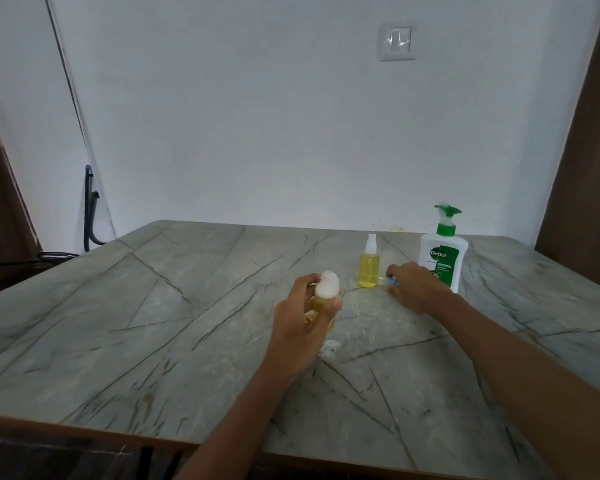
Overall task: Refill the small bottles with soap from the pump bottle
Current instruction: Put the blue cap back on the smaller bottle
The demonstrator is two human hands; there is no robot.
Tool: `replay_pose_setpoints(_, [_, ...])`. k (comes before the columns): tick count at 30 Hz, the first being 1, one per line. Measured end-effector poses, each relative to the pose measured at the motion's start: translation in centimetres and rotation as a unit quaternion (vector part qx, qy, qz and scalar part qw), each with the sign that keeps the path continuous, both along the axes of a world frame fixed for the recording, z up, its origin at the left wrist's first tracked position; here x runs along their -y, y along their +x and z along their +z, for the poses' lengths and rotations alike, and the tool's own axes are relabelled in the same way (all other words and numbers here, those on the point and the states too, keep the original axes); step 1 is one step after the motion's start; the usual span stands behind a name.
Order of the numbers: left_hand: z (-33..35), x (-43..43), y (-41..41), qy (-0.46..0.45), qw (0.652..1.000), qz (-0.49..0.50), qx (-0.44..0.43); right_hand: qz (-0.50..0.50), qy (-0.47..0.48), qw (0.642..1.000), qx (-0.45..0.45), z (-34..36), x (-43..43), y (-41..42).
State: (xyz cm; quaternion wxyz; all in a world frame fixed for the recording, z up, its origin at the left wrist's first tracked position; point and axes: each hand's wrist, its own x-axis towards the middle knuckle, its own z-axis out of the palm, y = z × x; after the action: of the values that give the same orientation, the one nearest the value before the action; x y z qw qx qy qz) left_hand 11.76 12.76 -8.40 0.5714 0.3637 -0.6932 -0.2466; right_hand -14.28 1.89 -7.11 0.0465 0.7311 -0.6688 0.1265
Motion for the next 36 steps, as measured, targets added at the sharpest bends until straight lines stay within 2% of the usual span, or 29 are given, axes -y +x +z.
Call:
replay_pose_setpoints(4, [0.0, 0.0, 0.1, -0.002, 1.000, -0.003, 0.002, -0.021, -0.039, 0.999, 0.000, -0.1, -1.3, 0.1])
replay_pose_setpoints(8, [0.2, -0.4, 0.0, -0.007, 1.000, -0.003, 0.002, -0.028, -0.105, 0.992, 0.064, 1.9, -5.0, 0.0])
replay_pose_setpoints(13, [0.0, -0.5, 0.0, 0.005, 1.000, 0.008, -0.002, 0.042, -0.169, 0.972, 0.159, 5.8, -11.6, -0.1])
replay_pose_setpoints(16, [0.1, -0.5, -0.1, 0.001, 1.000, 0.012, 0.000, 0.102, -0.185, 0.947, 0.240, 8.1, -14.9, 0.9])
replay_pose_setpoints(20, [0.1, -0.5, -0.1, -0.004, 1.000, 0.012, 0.003, 0.157, -0.205, 0.920, 0.294, 10.3, -17.0, 2.9])
replay_pose_setpoints(27, [-0.2, -0.2, 0.0, -0.025, 0.999, 0.032, 0.020, 0.215, -0.213, 0.925, 0.231, 11.1, -16.3, 5.1])
replay_pose_setpoints(36, [-0.3, 0.0, 0.0, -0.061, 0.996, 0.046, 0.040, 0.235, -0.218, 0.936, 0.149, 11.4, -15.5, 6.2])
